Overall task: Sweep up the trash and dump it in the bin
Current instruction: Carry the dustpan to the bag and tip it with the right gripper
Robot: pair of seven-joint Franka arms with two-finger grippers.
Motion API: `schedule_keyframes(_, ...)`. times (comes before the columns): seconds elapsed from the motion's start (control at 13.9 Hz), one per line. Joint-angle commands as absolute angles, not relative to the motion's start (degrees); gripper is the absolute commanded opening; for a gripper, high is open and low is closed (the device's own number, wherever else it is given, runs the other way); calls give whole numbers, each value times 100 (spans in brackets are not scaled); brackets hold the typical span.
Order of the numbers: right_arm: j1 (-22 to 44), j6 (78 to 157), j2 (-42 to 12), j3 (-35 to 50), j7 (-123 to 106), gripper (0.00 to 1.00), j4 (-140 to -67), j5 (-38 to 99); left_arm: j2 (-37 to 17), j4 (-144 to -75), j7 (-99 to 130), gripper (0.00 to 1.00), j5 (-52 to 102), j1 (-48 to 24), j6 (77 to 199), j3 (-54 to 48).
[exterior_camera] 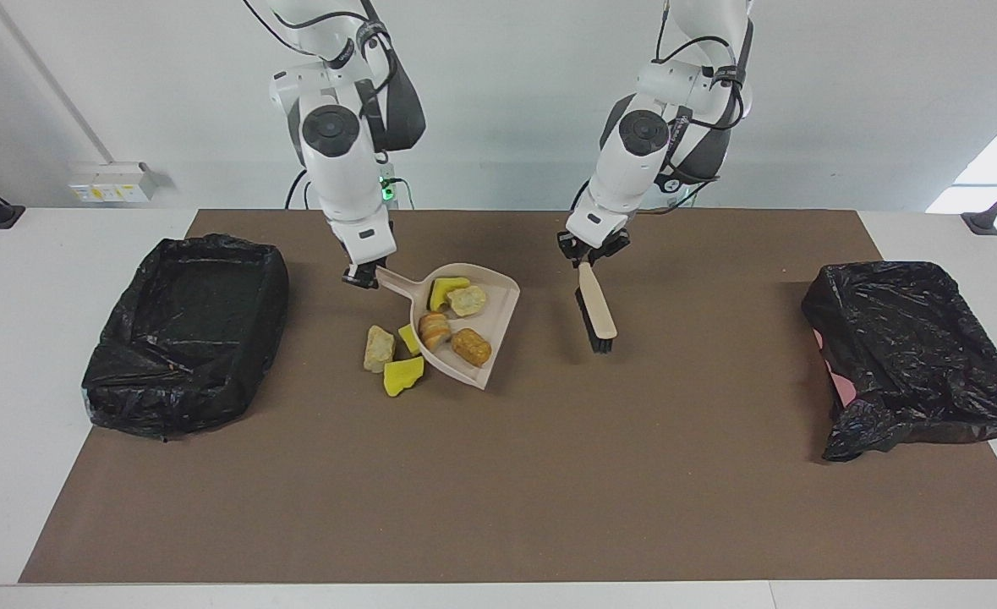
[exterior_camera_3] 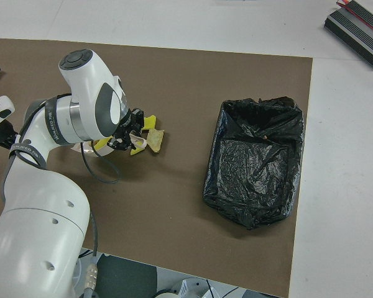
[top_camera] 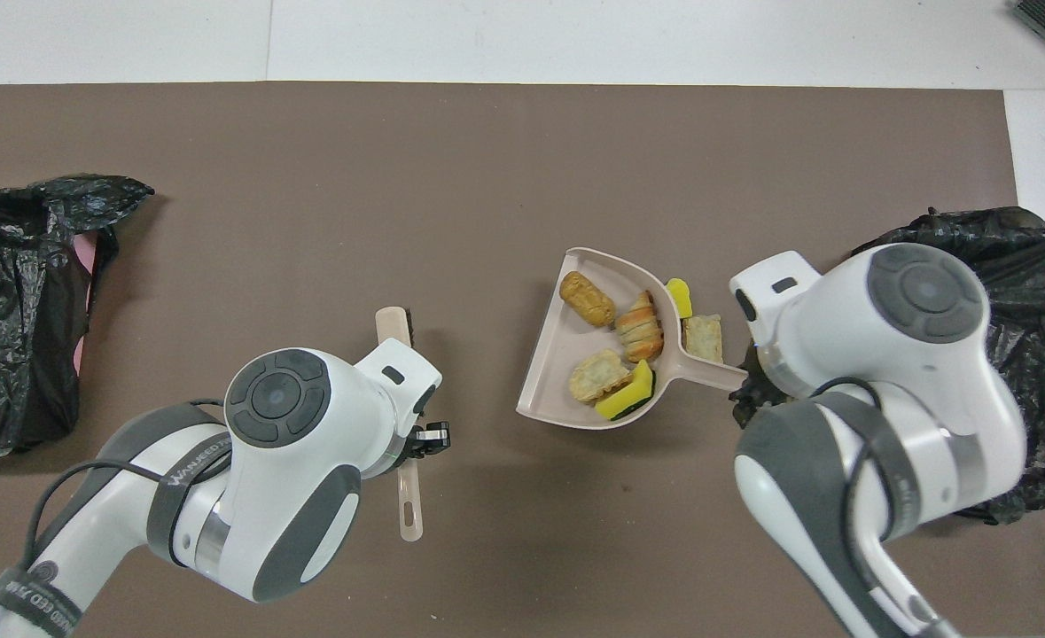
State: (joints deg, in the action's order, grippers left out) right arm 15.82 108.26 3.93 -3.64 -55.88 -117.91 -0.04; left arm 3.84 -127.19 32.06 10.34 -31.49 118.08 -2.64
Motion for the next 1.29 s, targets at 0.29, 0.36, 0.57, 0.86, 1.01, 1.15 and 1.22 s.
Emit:
schedule_keyframes(0.29, -1068, 10300, 862, -325, -8090, 0, -11479, -44, 571, -13051, 4375, 0, 976, -3786, 11768, -369)
schedule_keyframes(0.36, -1446, 10362, 861, -334, -8469, 0, -11479, -79, 571, -13121, 4412, 0, 976, -4040, 11812, -369)
schedule_keyframes(0.57, -2160, 10817, 870, -334, -8911, 0, -11461, -1112, 571, -13568, 4517, 0, 1037, -4577, 12503, -378)
schedule_keyframes(0.86, -2452, 11013, 879, -334, -9492, 0, -11478, -2396, 536, -13808, 4931, 14, 1046, -4904, 12946, -378)
schedule_keyframes(1.01, -2383, 11065, 905, -316, -9553, 0, -11557, -2855, 457, -13659, 4835, 100, 1046, -4843, 12947, -352)
schedule_keyframes(1.15, -2216, 11232, 949, -237, -9729, 0, -11680, -3337, 387, -13422, 4808, 100, 1037, -4581, 12885, -343)
schedule_keyframes(1.22, -2058, 11232, 949, -237, -9756, 0, -11689, -3557, 369, -13343, 4816, 100, 1028, -4449, 12902, -343)
